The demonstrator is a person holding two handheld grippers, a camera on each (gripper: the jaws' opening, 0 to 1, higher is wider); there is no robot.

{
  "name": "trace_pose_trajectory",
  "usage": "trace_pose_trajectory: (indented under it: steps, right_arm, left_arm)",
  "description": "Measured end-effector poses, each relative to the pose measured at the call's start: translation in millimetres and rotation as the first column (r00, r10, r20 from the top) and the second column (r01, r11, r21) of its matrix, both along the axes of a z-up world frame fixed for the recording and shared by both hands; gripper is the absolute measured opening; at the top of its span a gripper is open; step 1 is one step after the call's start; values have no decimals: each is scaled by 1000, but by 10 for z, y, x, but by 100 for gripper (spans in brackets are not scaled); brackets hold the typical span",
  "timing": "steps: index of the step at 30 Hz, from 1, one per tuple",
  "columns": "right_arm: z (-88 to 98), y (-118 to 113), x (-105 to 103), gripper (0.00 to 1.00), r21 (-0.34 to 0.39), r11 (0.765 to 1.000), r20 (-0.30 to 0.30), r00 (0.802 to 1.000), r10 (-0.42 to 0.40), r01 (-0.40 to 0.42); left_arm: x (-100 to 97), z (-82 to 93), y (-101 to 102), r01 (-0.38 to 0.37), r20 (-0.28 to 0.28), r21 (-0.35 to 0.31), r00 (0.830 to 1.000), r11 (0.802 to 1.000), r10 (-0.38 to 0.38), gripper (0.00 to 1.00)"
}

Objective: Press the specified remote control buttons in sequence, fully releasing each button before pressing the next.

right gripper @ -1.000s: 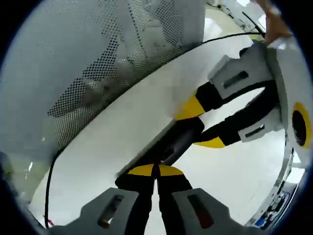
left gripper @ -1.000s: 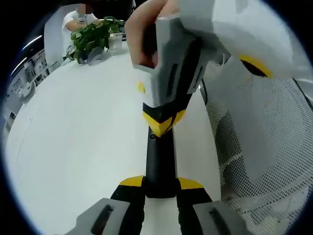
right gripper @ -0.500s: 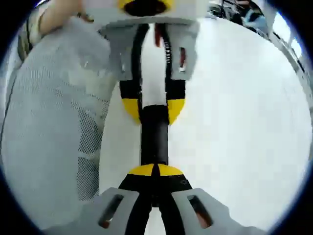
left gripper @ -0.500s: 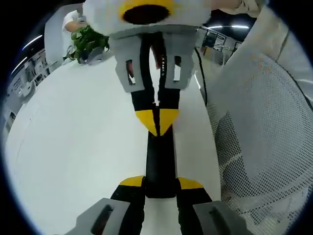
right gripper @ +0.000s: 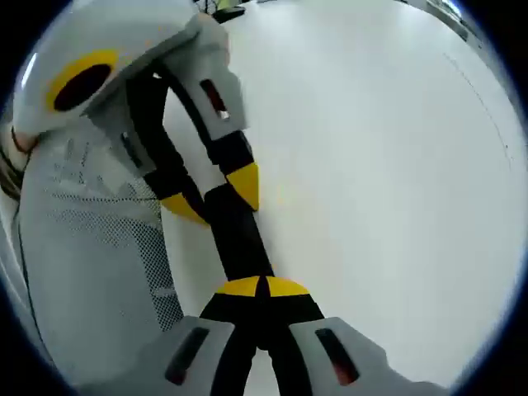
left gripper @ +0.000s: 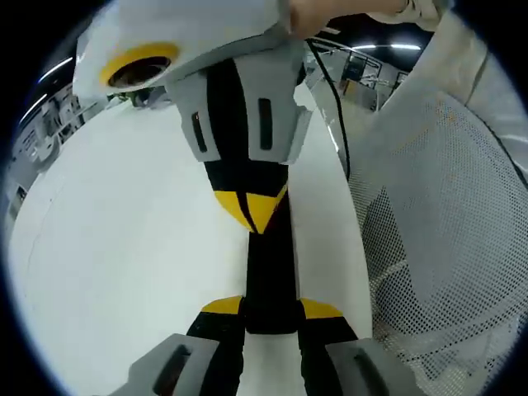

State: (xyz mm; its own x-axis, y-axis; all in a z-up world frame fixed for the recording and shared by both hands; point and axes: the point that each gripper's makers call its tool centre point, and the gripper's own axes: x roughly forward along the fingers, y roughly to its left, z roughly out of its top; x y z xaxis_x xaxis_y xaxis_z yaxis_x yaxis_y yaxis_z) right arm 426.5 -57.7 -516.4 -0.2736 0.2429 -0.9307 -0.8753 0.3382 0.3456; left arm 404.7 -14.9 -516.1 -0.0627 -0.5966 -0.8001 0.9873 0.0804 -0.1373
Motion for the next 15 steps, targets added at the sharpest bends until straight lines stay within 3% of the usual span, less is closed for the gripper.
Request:
trace_pose_trajectory:
  steps: [4, 10, 11, 13, 15]
  right_arm:
    - [-1, -6, -14, 0, -54, 995, -65, 994, -93, 89]
    - [-10, 9, -39, 0, -120, 991, -51, 996, -68, 61]
    - [-7, 3, -43, 0, -117, 992, -48, 997, -55, 49]
    - [-3, 10, -38, 0, -43, 998, -5, 999, 42, -42]
    - [10, 6, -36, 0, 43, 995, 56, 995, 87, -90]
  left_arm:
    - [0, 0, -2, 3, 2, 2, 1000, 1000, -3, 25]
    - [1, -1, -1, 1, 1, 0, 1000, 1000, -1, 25]
    - [1, -1, -1, 0, 0, -2, 1000, 1000, 0, 25]
    - [1, -2, -1, -1, 0, -4, 1000, 1000, 1, 25]
    - [1, -1, -1, -1, 0, -3, 1000, 1000, 1, 25]
